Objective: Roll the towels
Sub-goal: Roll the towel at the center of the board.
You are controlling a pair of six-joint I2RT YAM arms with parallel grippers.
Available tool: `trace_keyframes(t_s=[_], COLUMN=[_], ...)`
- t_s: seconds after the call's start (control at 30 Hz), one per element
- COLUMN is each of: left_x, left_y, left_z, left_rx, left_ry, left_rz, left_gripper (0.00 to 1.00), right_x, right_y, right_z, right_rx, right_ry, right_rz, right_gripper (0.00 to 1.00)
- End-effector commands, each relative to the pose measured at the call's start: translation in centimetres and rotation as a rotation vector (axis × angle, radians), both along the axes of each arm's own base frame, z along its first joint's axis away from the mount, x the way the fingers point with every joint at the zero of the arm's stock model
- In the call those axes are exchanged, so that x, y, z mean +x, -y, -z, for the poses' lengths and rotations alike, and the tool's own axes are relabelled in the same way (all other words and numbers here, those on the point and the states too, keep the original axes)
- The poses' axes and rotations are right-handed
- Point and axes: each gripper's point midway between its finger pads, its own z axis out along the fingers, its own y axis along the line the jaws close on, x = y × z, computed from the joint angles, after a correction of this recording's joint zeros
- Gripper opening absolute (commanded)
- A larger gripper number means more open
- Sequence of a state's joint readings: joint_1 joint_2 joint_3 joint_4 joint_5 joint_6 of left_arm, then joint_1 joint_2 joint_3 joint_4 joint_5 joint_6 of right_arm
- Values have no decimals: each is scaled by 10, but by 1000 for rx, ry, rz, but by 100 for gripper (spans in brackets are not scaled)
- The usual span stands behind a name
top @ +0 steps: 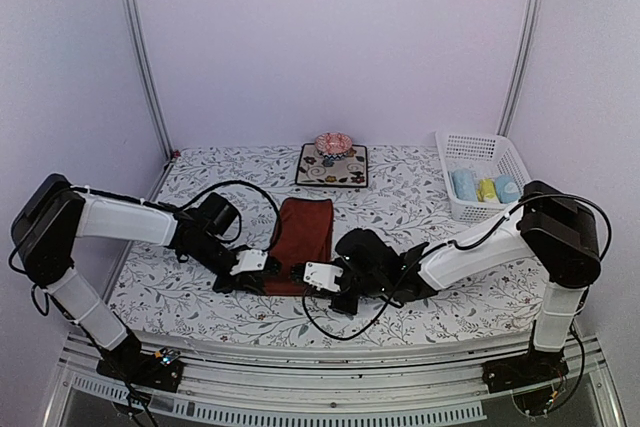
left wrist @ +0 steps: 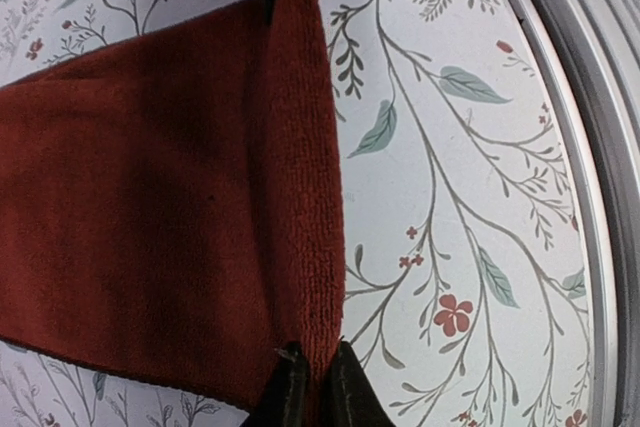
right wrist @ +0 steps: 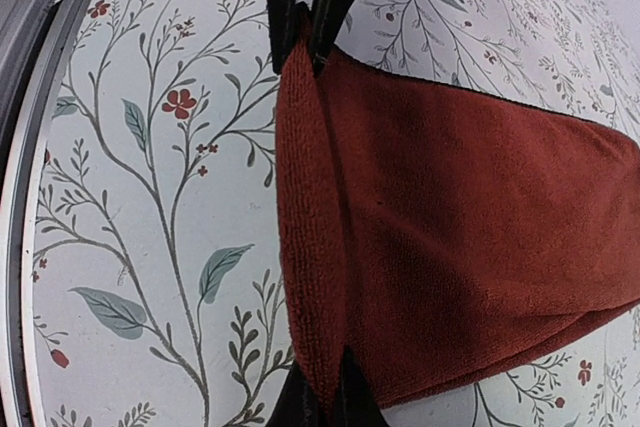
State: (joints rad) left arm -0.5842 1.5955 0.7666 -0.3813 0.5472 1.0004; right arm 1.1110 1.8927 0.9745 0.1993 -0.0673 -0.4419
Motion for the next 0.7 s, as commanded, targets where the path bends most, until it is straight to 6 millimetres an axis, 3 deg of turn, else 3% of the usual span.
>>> trace_keyframes(t_s=[0.0, 0.37, 0.67], left_x=[6, 30, 45], left_y=[0, 7, 2], left_z=[0, -4, -5], left_rx=[10, -10, -14], left_ry=[-22, 21, 71], left_rz=[-23, -88, -143], left_gripper=[14, 24, 49], right_x=[1, 11, 15], right_y=[4, 9, 9], right_z=[17, 25, 25], right_rx=[-11, 3, 23], right_ry=[-165, -360, -479], right_rz=[42, 91, 102], right_gripper=[2, 2, 2])
